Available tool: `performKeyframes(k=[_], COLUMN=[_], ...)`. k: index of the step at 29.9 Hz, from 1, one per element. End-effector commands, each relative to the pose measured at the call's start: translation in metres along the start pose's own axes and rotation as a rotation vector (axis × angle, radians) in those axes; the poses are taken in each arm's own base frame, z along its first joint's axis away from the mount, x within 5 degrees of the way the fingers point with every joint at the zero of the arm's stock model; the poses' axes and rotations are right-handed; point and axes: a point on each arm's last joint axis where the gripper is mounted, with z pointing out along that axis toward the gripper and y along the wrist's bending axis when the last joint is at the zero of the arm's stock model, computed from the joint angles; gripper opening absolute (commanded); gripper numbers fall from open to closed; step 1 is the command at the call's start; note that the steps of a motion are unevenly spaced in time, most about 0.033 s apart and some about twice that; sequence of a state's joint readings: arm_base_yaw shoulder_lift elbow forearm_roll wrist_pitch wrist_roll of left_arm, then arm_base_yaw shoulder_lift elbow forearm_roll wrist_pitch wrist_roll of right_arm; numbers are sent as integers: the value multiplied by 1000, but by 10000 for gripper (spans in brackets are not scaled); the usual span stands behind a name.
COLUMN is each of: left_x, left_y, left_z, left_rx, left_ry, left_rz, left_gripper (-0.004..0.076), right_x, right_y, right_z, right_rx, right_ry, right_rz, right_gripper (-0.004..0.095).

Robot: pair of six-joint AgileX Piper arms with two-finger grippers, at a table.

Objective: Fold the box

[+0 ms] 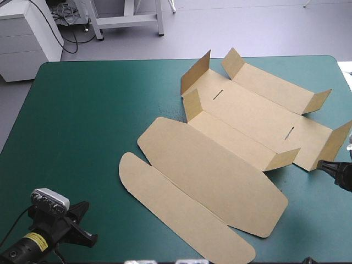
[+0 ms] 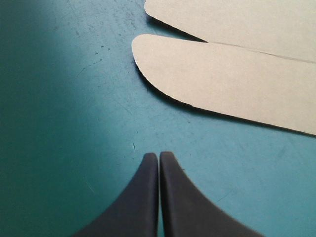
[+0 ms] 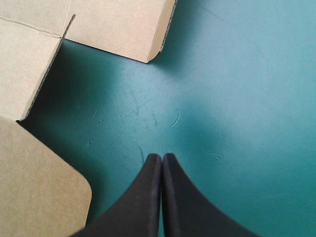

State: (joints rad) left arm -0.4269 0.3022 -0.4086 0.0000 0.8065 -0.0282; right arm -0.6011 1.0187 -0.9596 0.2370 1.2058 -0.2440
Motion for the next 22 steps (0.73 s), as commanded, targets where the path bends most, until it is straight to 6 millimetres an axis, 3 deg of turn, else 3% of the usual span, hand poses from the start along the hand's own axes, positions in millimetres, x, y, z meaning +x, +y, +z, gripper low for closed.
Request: performKeyframes(k=[1,4,15,22], left_x=[-14,-14,-14,-14], left_y=[-1,-1,-1,-1], left_z=[-5,-5,-5,-5], left_rx=[12,12,12,12], left_ry=[-85,-86,-86,-86], left_rz=[-5,-5,-5,-5], left_gripper=[-8,-8,-8,-8], right_x=[-7,-12,-37,-40], right_y=[3,9,24,28], right_z=[-11,-20,-86,-90], right_rx=[-23,-66,-84,-124], right_ry=[-71,-95,-304,-326], right_rz=[16,9,-28,-29], right_gripper=[-18,-18,-17,-2])
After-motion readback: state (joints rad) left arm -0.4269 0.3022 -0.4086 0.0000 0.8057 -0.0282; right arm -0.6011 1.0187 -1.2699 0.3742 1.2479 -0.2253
